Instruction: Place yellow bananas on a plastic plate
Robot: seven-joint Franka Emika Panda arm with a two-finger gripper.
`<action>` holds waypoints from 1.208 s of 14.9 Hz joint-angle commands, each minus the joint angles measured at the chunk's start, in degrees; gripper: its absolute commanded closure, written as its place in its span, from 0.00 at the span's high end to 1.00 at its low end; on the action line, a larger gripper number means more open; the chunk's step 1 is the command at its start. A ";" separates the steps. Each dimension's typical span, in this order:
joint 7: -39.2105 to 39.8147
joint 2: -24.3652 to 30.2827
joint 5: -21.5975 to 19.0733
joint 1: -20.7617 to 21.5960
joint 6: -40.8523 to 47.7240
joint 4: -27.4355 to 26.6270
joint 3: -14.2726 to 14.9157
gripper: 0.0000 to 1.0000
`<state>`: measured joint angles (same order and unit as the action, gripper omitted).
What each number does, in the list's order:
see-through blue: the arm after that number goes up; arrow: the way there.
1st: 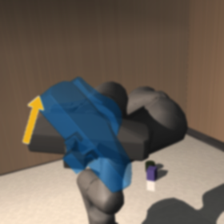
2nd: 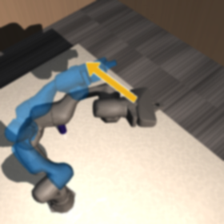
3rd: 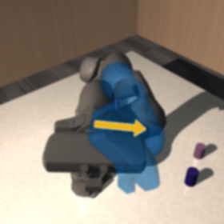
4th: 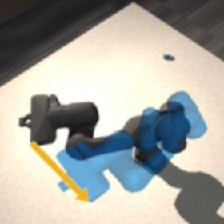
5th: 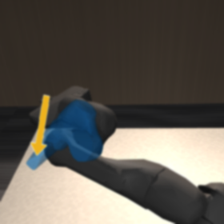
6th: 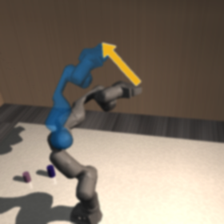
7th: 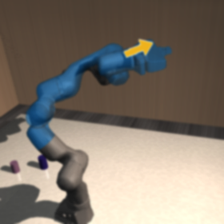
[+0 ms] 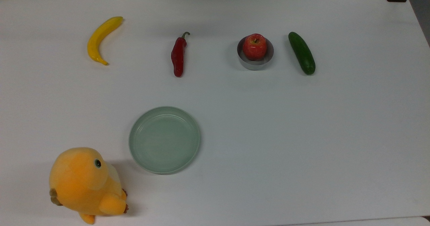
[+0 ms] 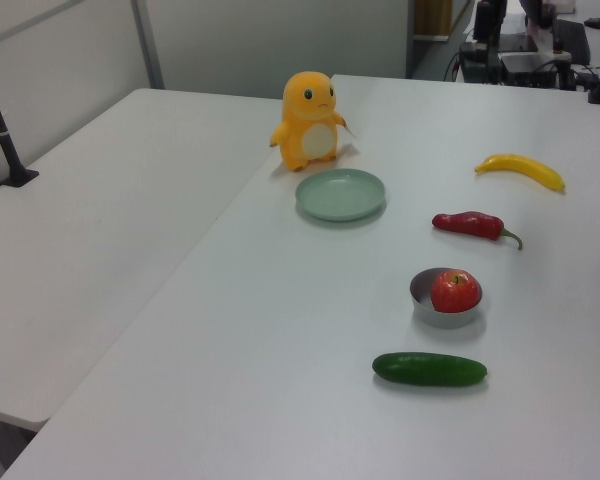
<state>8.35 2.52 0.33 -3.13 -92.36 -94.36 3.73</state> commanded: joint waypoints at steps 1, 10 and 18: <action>5.87 0.73 1.08 -5.03 0.34 -4.15 2.41 1.00; 7.04 -4.18 1.08 -7.42 -14.48 -18.65 9.80 1.00; 7.04 -10.25 1.08 -7.69 -29.70 -23.85 10.95 1.00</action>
<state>14.55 -6.92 0.95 -11.09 -117.12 -115.53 14.16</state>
